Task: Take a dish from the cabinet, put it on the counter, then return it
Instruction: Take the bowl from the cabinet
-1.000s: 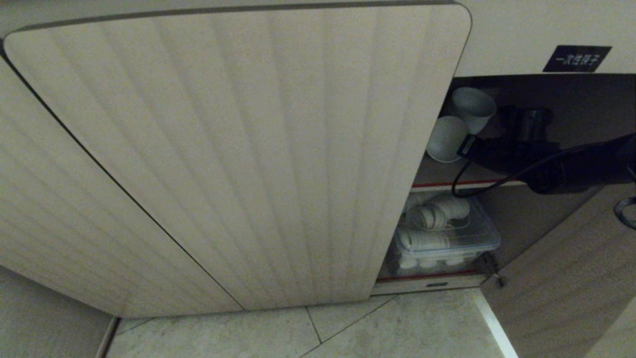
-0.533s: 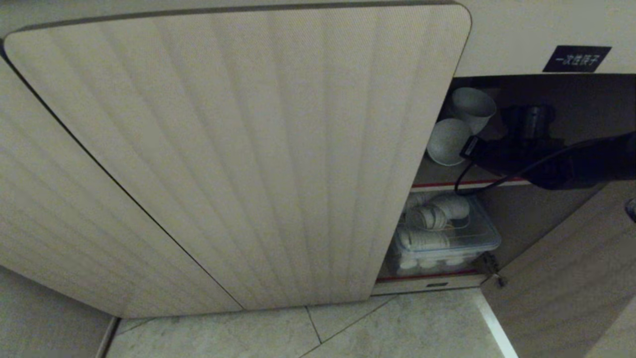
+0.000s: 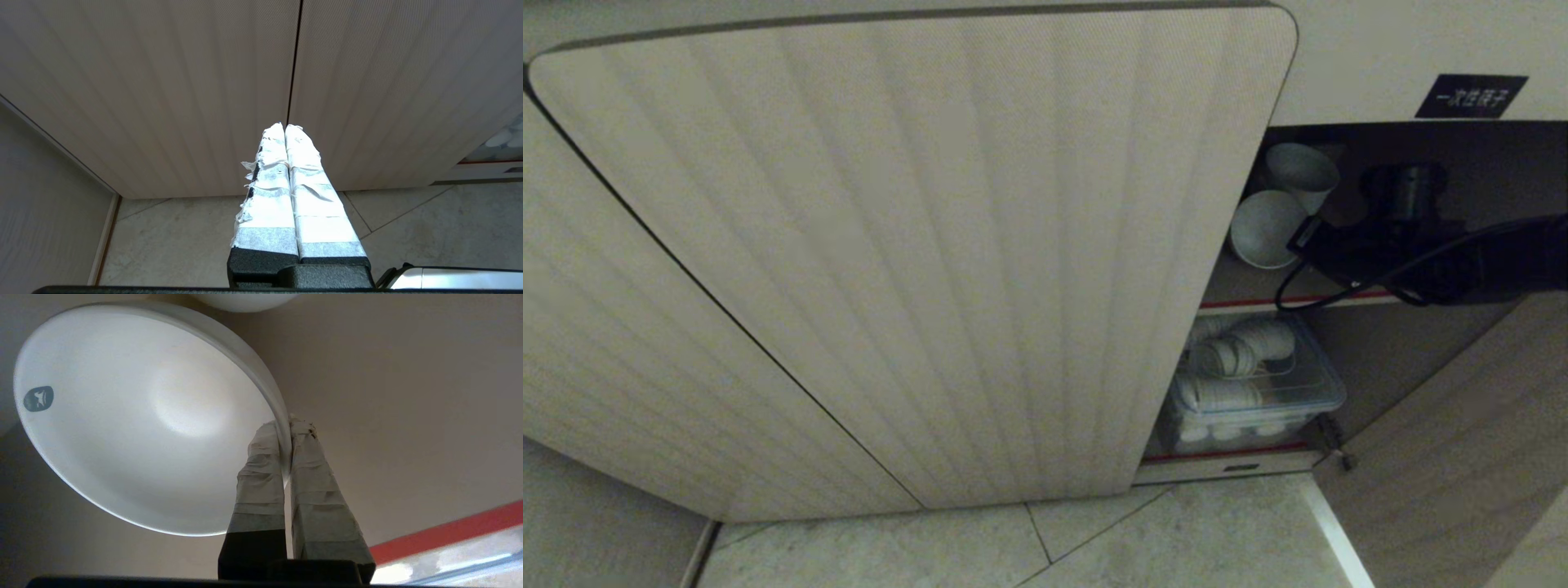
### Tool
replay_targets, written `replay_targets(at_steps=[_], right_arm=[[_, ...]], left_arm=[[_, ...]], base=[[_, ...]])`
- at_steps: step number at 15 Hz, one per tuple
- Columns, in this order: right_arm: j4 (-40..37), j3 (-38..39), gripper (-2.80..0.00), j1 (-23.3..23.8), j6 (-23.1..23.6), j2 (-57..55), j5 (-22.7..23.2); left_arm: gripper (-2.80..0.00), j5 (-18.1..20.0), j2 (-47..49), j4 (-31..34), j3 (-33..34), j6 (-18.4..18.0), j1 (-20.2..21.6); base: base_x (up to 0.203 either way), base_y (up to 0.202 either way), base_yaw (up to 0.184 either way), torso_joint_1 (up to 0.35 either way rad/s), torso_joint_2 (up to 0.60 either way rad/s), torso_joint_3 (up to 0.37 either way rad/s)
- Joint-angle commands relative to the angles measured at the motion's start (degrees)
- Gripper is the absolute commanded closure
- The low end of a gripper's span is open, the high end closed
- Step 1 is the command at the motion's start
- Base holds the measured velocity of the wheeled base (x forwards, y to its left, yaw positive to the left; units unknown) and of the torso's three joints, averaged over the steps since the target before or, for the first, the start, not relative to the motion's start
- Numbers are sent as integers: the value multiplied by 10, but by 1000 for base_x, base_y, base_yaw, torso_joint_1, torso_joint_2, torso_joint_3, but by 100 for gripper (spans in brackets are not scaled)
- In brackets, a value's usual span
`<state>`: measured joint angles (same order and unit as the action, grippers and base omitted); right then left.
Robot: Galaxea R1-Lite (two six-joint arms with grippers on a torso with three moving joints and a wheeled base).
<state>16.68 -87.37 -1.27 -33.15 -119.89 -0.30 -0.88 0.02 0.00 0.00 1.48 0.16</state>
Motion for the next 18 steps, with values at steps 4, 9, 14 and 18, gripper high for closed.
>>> replay_targets(at_steps=[4, 9, 14, 18], right_arm=[[-13, 4, 0, -1, -33, 11, -3], [-29, 33, 0, -1, -40, 25, -11], [-82, 43, 0, -1, -66, 49, -5], [-122, 45, 0, 0, -82, 68, 5]], left_arm=[[0, 0, 0, 0, 0, 0, 0], [0, 0, 0, 0, 0, 0, 0], [0, 0, 0, 0, 0, 0, 0], [0, 0, 0, 0, 0, 0, 0]], base=[[0, 0, 0, 0, 0, 0], [0, 0, 0, 0, 0, 0], [0, 0, 0, 0, 0, 0], [0, 0, 0, 0, 0, 0]])
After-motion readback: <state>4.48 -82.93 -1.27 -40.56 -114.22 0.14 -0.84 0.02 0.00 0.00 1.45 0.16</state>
